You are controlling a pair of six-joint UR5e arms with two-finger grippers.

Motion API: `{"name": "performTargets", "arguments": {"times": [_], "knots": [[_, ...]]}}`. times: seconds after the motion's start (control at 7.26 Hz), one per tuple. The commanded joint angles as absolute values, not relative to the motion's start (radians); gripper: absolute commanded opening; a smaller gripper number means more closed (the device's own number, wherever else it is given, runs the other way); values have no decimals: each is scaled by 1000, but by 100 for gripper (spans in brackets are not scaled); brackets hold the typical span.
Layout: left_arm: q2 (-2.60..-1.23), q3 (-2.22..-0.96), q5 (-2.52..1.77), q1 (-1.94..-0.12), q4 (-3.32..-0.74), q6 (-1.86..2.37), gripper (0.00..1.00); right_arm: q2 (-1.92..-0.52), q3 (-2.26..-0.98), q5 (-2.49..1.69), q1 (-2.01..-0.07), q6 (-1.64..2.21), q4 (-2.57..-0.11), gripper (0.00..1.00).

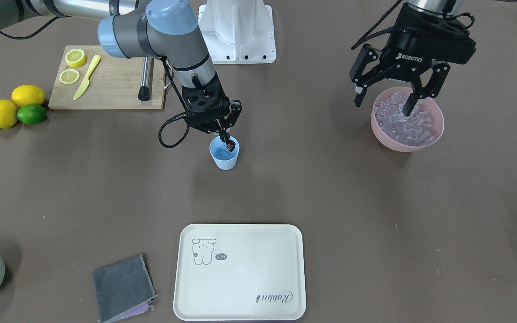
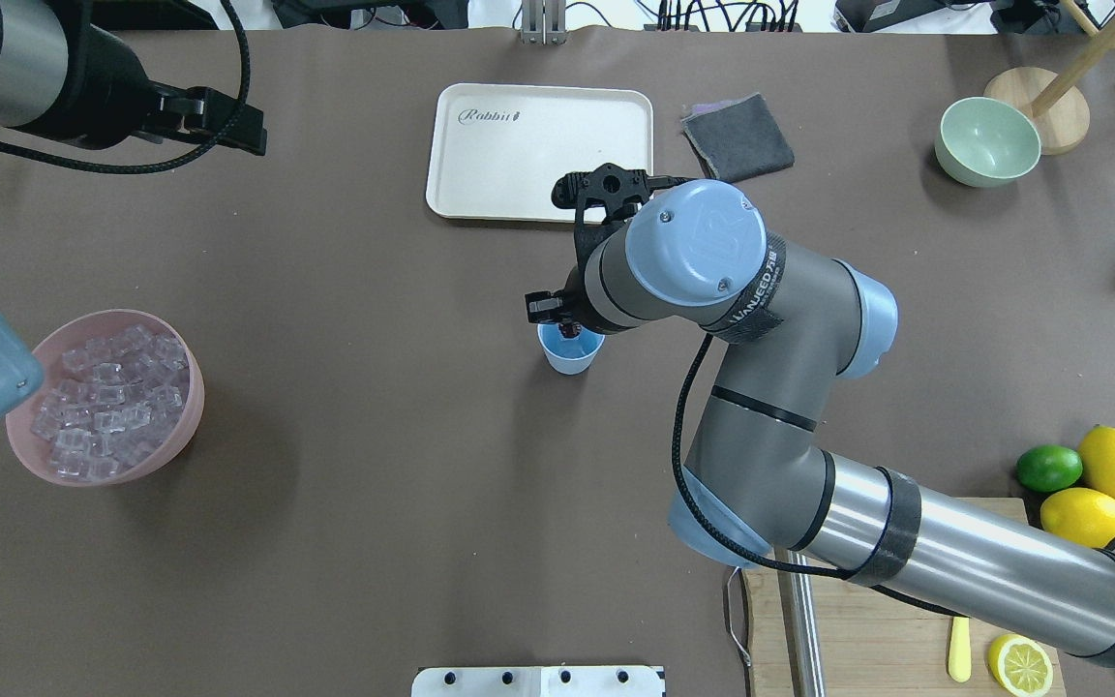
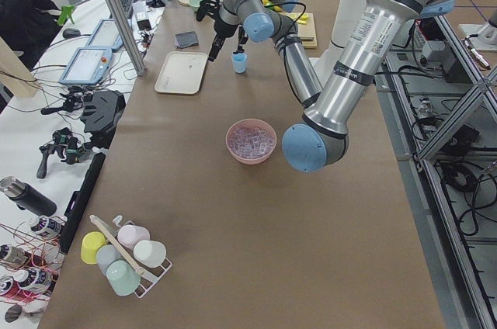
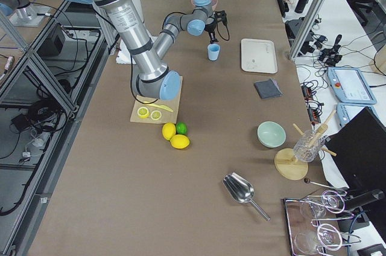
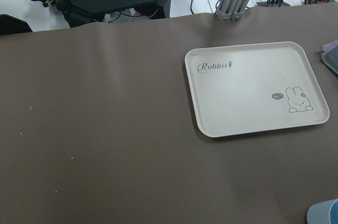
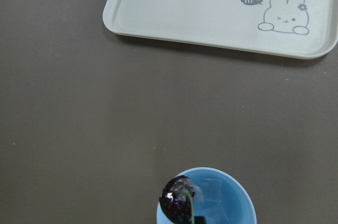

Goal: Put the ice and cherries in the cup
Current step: 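Carry the cherry with the right gripper over the light-blue cup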

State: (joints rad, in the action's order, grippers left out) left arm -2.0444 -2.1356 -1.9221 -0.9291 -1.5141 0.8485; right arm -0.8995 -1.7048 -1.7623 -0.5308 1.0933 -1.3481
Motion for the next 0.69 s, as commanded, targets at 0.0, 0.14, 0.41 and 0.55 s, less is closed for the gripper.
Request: {"name": "performTargets", "arguments": {"times": [0.0, 0.14, 0.41, 0.55], "knots": [[-2046, -2138, -1922, -928, -1514, 848, 98, -910, -1689, -1761, -529, 1095, -1348, 0], [-2046, -2138, -1922, -928, -1514, 848, 98, -907, -1687, -1761, -529, 1095, -1347, 0], [-2048, -2135, -1922, -930, -1514, 848, 98, -907, -1681, -1761, -531, 1095, -1347, 70], [-2048, -2134, -1922, -930, -1514, 848, 98, -905, -1681, -1759, -529, 1117, -1347, 100]]}}
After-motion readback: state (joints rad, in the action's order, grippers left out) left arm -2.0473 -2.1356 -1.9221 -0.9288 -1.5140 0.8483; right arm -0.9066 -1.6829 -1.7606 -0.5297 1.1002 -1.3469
